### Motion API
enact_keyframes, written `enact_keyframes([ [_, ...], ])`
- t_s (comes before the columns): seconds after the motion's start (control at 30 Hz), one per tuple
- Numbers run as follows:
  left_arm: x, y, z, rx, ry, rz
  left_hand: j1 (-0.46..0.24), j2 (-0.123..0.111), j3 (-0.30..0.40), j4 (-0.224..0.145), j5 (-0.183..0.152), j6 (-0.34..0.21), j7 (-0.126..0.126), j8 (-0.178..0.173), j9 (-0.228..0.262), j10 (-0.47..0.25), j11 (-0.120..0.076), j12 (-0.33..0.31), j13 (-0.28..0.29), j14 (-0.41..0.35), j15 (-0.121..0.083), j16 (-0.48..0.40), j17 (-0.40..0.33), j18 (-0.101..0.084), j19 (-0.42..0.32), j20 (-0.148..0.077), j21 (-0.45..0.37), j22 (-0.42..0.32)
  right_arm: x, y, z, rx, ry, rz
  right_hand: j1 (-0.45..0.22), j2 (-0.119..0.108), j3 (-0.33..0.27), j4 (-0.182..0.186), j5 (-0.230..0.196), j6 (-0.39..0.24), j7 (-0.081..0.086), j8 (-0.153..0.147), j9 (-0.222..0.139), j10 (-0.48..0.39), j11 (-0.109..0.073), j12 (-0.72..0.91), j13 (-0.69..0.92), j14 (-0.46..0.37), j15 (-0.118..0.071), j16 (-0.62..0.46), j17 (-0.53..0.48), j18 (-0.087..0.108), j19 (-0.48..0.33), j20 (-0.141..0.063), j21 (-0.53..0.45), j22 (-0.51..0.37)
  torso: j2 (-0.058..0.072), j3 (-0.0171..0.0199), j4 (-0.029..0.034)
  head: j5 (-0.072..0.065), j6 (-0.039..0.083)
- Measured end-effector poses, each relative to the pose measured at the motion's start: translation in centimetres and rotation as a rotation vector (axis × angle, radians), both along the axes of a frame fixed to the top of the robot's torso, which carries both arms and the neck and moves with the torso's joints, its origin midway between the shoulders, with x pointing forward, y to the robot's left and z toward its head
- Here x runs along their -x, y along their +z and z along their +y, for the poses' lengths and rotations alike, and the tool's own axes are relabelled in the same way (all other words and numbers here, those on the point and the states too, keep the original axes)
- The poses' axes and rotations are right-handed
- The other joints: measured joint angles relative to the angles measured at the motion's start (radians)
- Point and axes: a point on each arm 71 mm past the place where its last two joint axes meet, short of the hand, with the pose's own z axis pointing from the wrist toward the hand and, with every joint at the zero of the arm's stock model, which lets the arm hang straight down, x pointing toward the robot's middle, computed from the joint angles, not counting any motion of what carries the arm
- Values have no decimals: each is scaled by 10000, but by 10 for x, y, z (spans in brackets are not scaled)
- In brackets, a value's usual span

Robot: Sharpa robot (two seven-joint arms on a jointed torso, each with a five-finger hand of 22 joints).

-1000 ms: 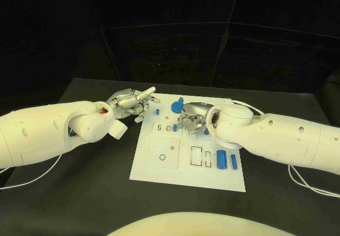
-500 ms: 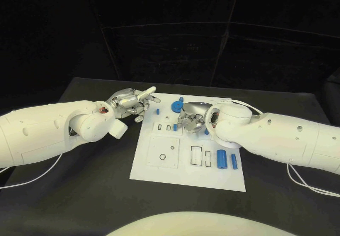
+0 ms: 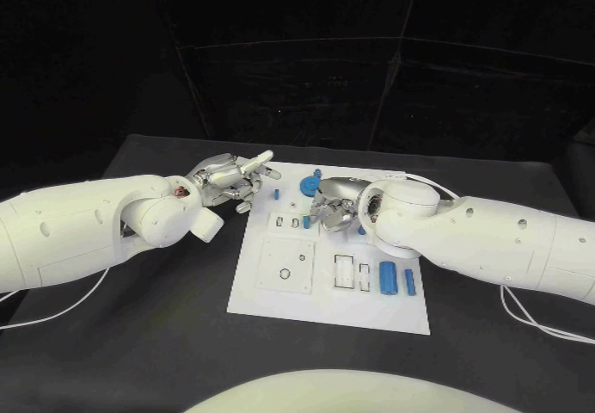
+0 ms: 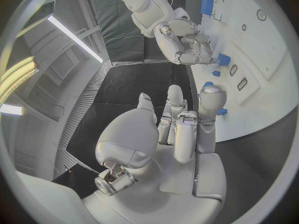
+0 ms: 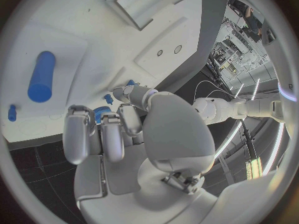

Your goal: Assemble the parts on the task board

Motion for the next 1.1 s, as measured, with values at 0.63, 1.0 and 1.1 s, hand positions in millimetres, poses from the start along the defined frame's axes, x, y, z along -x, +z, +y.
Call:
enact_keyframes([
  [0.63, 0, 0, 0, -11, -7, 20, 77, -3, -28, -28, 0, 0, 0, -42, -9, 0, 0, 0, 0, 0, 0, 0, 0, 0, 0, 0, 0, 30, -2, 0, 7, -61, 15, -98, -92, 11, 97, -98, -47, -374, -21, -39, -42, 0, -72, 0, 16, 6, -69, 0, 0, 1, 1, -70, 0, 0, 2, -3, 0, -25, -16],
  [1.0, 0, 0, 0, -17, -15, 37, 77, -3, -28, -28, 0, 0, 0, -41, -9, 0, 0, 0, 1, 0, 0, 0, 0, 1, 0, 0, 0, 50, -1, 0, 11, -63, 74, -105, -147, 65, 97, -98, -83, -375, -22, -39, -41, 1, -71, 0, 23, -31, -105, 0, -1, 1, 1, -69, 0, 0, 2, -3, 0, -12, -26],
  [1.1, 0, 0, 0, -18, -19, 42, 77, -3, -28, -28, 0, 0, 0, -41, -9, 0, 0, 0, 1, 0, 0, 0, 0, 1, 0, 0, 0, 50, -1, 0, 12, -60, 86, -112, -147, 65, 125, -126, -83, -380, -27, -38, -41, 16, -130, 0, 23, 6, -141, 0, -1, 2, 1, -69, 0, 0, 0, -3, 0, -12, -26],
])
